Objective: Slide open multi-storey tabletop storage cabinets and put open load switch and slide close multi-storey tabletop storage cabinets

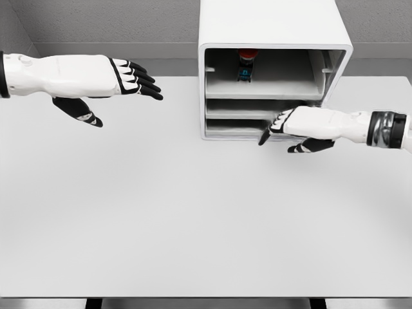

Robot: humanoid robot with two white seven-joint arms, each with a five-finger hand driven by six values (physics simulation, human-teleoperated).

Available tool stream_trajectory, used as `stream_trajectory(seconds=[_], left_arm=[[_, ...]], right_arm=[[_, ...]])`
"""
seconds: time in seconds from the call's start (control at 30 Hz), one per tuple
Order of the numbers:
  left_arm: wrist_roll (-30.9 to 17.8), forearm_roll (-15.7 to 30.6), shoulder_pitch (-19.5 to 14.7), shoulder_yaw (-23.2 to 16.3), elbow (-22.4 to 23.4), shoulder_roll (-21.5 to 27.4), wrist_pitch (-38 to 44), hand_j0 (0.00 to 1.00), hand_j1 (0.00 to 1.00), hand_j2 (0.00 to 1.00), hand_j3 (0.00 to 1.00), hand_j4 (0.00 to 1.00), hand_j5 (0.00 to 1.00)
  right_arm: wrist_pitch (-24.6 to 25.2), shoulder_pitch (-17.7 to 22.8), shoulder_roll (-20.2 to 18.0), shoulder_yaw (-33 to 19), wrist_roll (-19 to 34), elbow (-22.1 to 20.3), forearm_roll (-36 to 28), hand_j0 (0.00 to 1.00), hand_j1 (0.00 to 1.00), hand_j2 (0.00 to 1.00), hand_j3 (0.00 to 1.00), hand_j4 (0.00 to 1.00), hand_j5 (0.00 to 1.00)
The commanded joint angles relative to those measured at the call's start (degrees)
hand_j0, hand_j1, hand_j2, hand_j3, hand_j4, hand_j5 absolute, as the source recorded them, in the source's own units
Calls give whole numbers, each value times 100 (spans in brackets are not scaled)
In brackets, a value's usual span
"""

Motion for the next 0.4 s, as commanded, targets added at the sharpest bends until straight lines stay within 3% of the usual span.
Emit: stream_trajectory(seconds=[0.0,0.13,0.37], left_arm=[[3,25,0,-2,1,2,17,100,100,100,100,100,100],[3,25,0,-2,1,2,17,100,100,100,100,100,100],[3,16,9,-2,10,2,17,100,100,100,100,100,100]], right_arm=[[28,62,-319,-587,-4,-787,-71,100,100,100,100,100,100],[28,361,-521,-860,-4,-1112,-80,100,100,100,100,100,100],[28,431,-513,-843,-4,-1174,-80,100,100,100,100,100,100]])
